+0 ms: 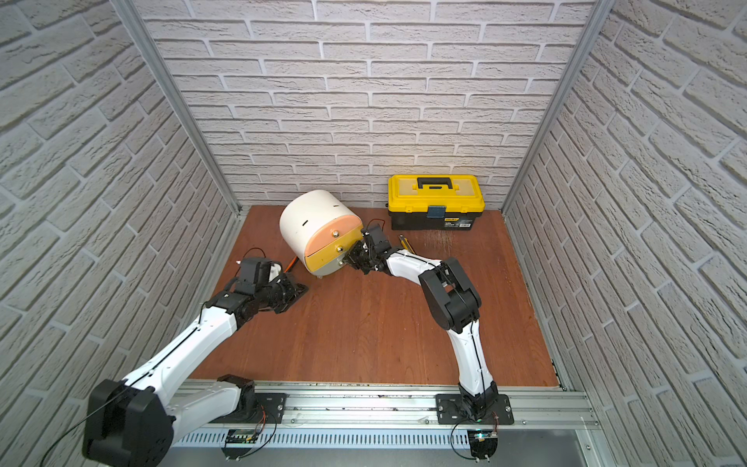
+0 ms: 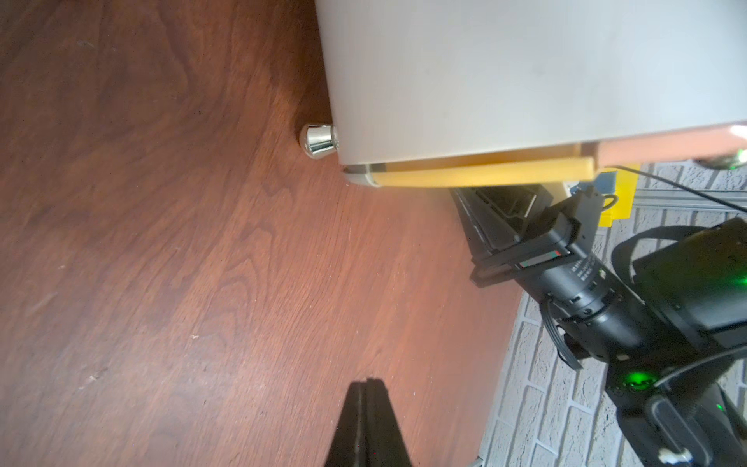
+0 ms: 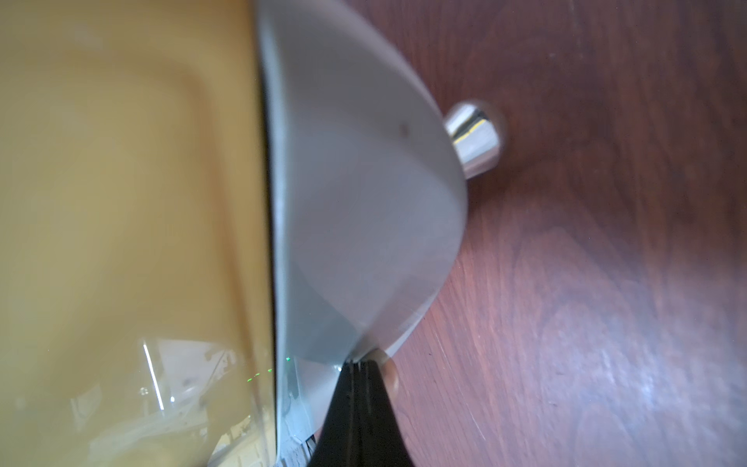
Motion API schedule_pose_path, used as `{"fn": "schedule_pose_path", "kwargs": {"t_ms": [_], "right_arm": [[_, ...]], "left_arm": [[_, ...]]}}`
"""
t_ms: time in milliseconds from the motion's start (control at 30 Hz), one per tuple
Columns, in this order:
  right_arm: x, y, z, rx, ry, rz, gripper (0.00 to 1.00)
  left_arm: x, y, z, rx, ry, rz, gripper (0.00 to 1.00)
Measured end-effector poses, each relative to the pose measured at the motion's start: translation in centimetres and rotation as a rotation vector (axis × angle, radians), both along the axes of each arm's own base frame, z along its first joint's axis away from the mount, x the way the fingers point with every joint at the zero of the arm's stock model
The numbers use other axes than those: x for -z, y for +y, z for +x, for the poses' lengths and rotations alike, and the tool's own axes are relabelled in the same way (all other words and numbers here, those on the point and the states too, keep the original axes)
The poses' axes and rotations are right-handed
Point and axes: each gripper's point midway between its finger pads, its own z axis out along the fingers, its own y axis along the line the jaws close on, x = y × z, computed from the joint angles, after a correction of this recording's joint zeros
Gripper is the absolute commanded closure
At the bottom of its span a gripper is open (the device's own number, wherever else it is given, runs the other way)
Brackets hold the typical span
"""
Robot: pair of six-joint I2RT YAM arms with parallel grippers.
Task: Put the binder clips in the drawer according to color
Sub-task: Close the drawer in the storage box, then reset both arms
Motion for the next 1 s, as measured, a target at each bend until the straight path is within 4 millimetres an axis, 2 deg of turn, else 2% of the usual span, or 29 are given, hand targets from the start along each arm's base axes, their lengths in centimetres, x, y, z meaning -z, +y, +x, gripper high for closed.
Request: {"fn": "schedule_pose_path", "kwargs": {"t_ms": [300, 400, 500, 567, 667, 733, 900, 933, 1000], "right_arm": [[0.3, -0.3, -0.4, 0.010, -0.010, 0.000, 0.98], [0.3, -1.2, -1.8, -0.005, -0.009, -0.035, 0.97], [-0.8, -2.4, -3.5, -0.033, -0.019, -0.086, 0.88], [-2.6, -3.5, -4.6, -0.056, -0.051, -0.126, 0.73], [-6.0, -5.5, -5.7, -0.081, -0.125, -0.197, 0.47], [-8.5, -7.3, -6.5, -0.095, -0.191, -0.262, 0.39], [-13.7, -13.5, -8.4, -0.097, -0.339, -0.480, 0.33], [-14.4, -14.8, -8.8, -0.095, -0.362, -0.534, 0.33], [-15.9, -17.4, -9.3, -0.078, -0.404, -0.635, 0.31]], "left_arm": [[-1.0, 0.4, -1.1, -0.003, -0.020, 0.003, 0.98], [-1.5, 0.9, -1.8, -0.003, -0.032, 0.022, 0.87], [-2.3, 1.6, -2.4, -0.009, -0.046, 0.054, 0.70], [-3.4, 2.4, -2.6, -0.020, -0.063, 0.078, 0.58], [-5.4, 3.6, -2.5, -0.042, -0.103, 0.120, 0.48], [-6.9, 4.4, -2.3, -0.053, -0.138, 0.156, 0.28], [-11.6, 6.5, -1.6, -0.054, -0.248, 0.306, 0.16], [-12.8, 7.1, -1.4, -0.057, -0.282, 0.353, 0.05], [-15.0, 8.0, -1.1, -0.064, -0.347, 0.428, 0.01]]}}
